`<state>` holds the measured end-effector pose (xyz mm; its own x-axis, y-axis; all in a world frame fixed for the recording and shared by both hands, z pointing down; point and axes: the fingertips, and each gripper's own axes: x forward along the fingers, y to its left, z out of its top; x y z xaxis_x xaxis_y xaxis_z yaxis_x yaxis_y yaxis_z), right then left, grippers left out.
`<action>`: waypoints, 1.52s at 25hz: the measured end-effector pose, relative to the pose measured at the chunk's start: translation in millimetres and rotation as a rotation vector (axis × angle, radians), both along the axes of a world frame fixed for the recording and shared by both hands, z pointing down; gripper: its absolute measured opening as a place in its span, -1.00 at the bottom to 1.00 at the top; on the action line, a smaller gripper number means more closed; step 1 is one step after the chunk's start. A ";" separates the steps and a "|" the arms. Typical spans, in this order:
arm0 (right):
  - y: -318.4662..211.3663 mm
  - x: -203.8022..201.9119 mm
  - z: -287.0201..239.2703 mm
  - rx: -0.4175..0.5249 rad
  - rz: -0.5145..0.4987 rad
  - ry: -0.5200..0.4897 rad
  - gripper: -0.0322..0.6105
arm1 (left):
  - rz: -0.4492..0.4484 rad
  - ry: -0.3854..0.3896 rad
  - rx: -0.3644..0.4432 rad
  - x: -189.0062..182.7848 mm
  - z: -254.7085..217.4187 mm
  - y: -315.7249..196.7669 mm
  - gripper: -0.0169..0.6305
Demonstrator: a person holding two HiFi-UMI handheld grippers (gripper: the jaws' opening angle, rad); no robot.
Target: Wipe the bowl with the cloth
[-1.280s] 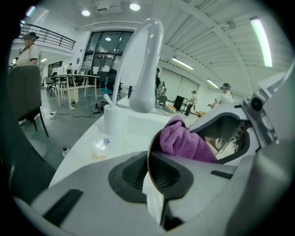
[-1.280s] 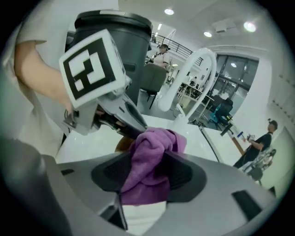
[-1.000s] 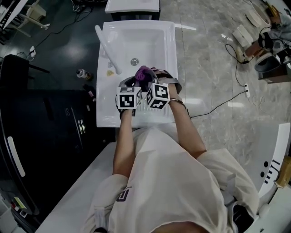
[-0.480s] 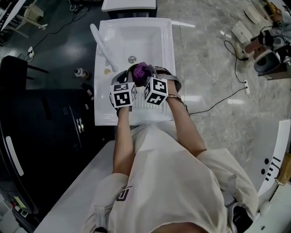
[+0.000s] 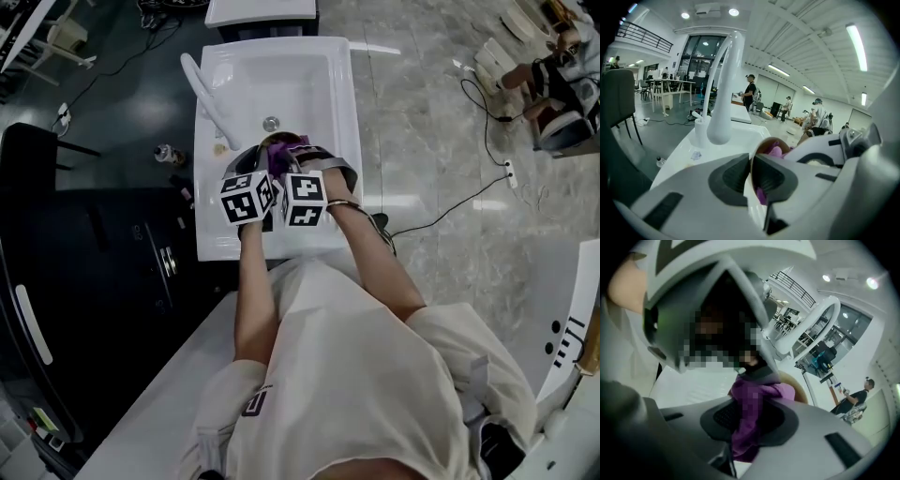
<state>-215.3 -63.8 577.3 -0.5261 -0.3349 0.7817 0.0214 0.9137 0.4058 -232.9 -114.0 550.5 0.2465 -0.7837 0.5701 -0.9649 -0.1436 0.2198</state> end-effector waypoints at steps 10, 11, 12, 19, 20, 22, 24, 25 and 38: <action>-34.4 17.7 -6.8 0.124 0.166 -0.073 -0.63 | 0.112 -0.045 -0.011 22.9 3.0 6.7 -0.84; -37.6 19.7 -9.9 0.147 0.183 -0.084 -0.63 | 0.110 -0.041 -0.021 22.3 5.2 7.6 -0.85; -41.3 21.8 -13.6 0.167 0.202 -0.094 -0.64 | 0.108 -0.028 -0.031 21.6 7.5 9.2 -0.86; -51.7 30.9 -13.3 0.150 0.238 -0.072 -0.65 | 0.061 -0.015 -0.011 11.5 5.1 9.3 -0.86; -49.4 31.1 -11.5 0.141 0.232 -0.066 -0.65 | 0.055 -0.029 -0.009 8.2 4.8 9.4 -0.86; -44.7 30.3 -8.4 0.116 0.217 -0.053 -0.65 | 0.056 -0.063 -0.001 4.5 5.1 9.7 -0.87; -40.3 26.3 -6.5 0.082 0.196 -0.050 -0.65 | 0.059 -0.077 0.003 -0.2 4.9 8.8 -0.87; -37.3 23.9 -5.7 0.067 0.180 -0.046 -0.65 | 0.057 -0.076 0.003 -2.8 4.5 8.4 -0.87; 0.4 -3.7 3.7 0.013 -0.030 0.012 -0.67 | 0.150 0.030 -0.045 4.4 -0.4 15.7 -0.85</action>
<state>-219.0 -63.4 581.0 -0.5265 -0.3294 0.7838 0.0534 0.9073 0.4171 -228.5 -98.3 550.1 0.3762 -0.7108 0.5944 -0.9264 -0.2752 0.2572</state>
